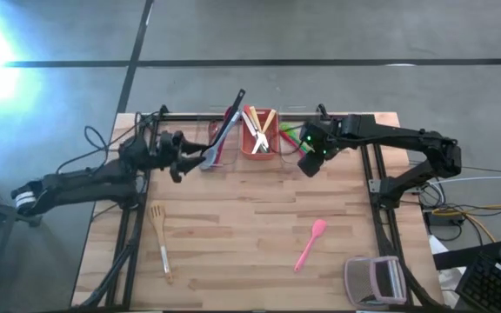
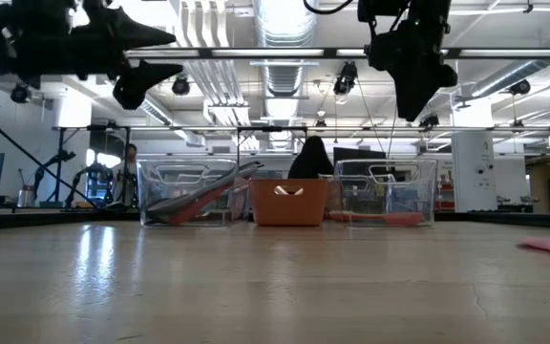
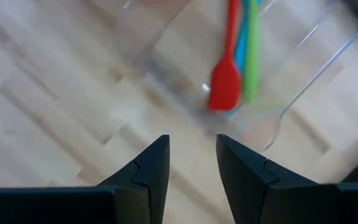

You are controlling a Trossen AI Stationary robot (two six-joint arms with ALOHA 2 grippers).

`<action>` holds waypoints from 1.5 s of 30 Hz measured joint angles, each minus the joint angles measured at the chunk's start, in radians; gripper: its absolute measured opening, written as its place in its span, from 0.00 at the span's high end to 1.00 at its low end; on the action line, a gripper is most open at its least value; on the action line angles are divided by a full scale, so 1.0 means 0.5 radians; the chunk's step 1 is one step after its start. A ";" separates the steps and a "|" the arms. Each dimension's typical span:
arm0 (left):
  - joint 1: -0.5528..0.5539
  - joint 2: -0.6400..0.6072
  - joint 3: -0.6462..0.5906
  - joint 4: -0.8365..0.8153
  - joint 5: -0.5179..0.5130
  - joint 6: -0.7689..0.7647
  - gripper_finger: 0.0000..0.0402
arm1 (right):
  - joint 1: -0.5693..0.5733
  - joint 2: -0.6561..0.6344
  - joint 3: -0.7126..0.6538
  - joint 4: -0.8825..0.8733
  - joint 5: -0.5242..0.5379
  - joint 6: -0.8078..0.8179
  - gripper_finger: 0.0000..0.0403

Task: Pick & Place Kitchen Items
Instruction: Put the pink spatula into the right transparent bin

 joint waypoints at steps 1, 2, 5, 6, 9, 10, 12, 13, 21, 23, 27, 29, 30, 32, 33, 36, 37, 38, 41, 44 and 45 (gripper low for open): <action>-0.012 -0.008 -0.062 0.084 0.000 -0.005 0.35 | 0.033 0.000 0.000 -0.023 -0.016 0.056 0.69; -0.018 -0.014 -0.117 0.160 0.000 -0.005 0.35 | 0.071 0.000 0.000 -0.045 -0.017 0.119 0.69; -0.019 -0.018 -0.257 0.335 -0.001 -0.006 0.35 | 0.191 0.000 0.000 -0.104 -0.015 0.293 0.69; -0.019 -0.018 -0.290 0.377 -0.001 -0.004 0.35 | 0.237 0.000 0.000 -0.117 -0.015 0.365 0.69; -0.019 -0.019 -0.340 0.417 -0.001 0.026 0.35 | 0.362 0.000 -0.001 -0.151 -0.017 0.606 0.68; -0.019 -0.019 -0.344 0.413 -0.001 0.036 0.35 | 0.403 0.000 -0.001 -0.154 -0.027 0.676 0.67; -0.019 -0.019 -0.342 0.420 -0.001 0.058 0.35 | 0.484 0.000 -0.001 -0.166 -0.061 0.778 0.65; -0.019 -0.019 -0.335 0.422 -0.001 0.078 0.35 | 0.525 0.000 -0.002 -0.165 -0.085 0.821 0.65; -0.019 -0.019 -0.304 0.419 0.006 0.200 0.35 | 0.908 0.015 -0.052 -0.164 -0.111 1.292 0.57; -0.018 -0.019 -0.304 0.419 0.007 0.201 0.35 | 0.998 0.029 -0.080 -0.161 -0.149 1.411 0.54; -0.018 -0.019 -0.304 0.429 0.008 0.202 0.35 | 1.162 0.075 -0.142 -0.157 -0.165 1.647 0.46; -0.018 -0.019 -0.300 0.431 0.008 0.203 0.34 | 1.219 0.116 -0.172 -0.151 -0.165 1.749 0.42; -0.018 -0.019 -0.297 0.430 0.009 0.204 0.34 | 1.244 0.134 -0.190 -0.147 -0.165 1.802 0.40; -0.018 -0.019 -0.290 0.432 0.008 0.204 0.34 | 1.282 0.180 -0.224 -0.121 -0.168 1.911 0.36; -0.018 -0.019 -0.288 0.432 0.009 0.204 0.34 | 1.292 0.199 -0.239 -0.103 -0.202 1.972 0.34; -0.018 -0.017 -0.287 0.430 0.009 0.204 0.34 | 1.294 0.270 -0.308 -0.064 -0.357 2.015 0.30; -0.018 -0.017 -0.287 0.429 0.009 0.204 0.34 | 1.294 0.288 -0.330 -0.024 -0.378 2.020 0.30; -0.018 -0.017 -0.287 0.430 0.009 0.204 0.34 | 1.296 0.308 -0.358 0.038 -0.407 2.022 0.29; -0.018 -0.015 -0.287 0.428 0.009 0.208 0.34 | 1.297 0.352 -0.456 0.267 -0.449 2.030 0.28; -0.018 -0.015 -0.287 0.429 0.009 0.215 0.34 | 1.297 0.363 -0.560 0.512 -0.464 2.064 0.29; -0.018 -0.015 -0.287 0.430 0.009 0.215 0.34 | 1.297 0.363 -0.597 0.575 -0.464 2.085 0.28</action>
